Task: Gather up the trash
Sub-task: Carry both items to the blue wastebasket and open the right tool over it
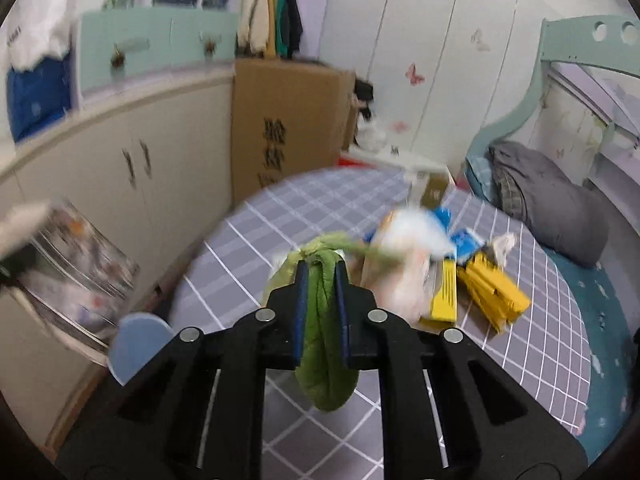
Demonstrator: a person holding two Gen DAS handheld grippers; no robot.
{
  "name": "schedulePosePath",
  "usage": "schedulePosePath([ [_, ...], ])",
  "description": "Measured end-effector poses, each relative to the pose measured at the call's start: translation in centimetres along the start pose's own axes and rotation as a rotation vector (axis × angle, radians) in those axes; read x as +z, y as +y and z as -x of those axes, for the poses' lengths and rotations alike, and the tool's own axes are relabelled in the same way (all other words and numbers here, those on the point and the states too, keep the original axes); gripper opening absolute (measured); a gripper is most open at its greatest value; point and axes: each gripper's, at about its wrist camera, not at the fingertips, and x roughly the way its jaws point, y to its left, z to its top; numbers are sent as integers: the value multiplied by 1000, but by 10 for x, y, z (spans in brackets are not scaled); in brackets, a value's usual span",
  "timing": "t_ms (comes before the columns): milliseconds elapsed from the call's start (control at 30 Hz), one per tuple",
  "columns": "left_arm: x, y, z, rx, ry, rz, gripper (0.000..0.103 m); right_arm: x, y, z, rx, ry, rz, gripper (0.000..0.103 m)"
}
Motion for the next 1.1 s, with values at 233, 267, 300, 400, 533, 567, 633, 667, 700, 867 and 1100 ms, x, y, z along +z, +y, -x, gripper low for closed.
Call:
schedulePosePath([
  [233,8,37,9,62,-14,33,4,28,33,27,316,-62,-66,13],
  [267,9,43,10,72,-14,39,4,31,40,26,365,-59,-75,13],
  [300,9,49,11,81,-12,45,4,34,47,24,400,-55,-77,13],
  [400,10,73,12,113,-7,72,4,40,68,17,469,-44,-80,13],
  [533,8,96,9,148,5,99,4,39,103,-7,576,34,-92,13],
  [567,7,104,5,162,16,104,4,37,113,-13,581,51,-76,13],
  [633,3,112,-1,185,33,109,4,30,137,-31,597,106,-48,13],
  [667,-1,122,-7,208,51,116,4,24,152,-44,612,147,-37,13],
  [700,-4,128,-10,219,59,121,4,20,162,-53,619,170,-30,13],
  [867,-17,168,-37,325,129,153,4,-3,228,-102,637,290,44,13],
  [1100,-28,223,-71,483,222,182,4,-31,301,-155,615,373,132,62],
])
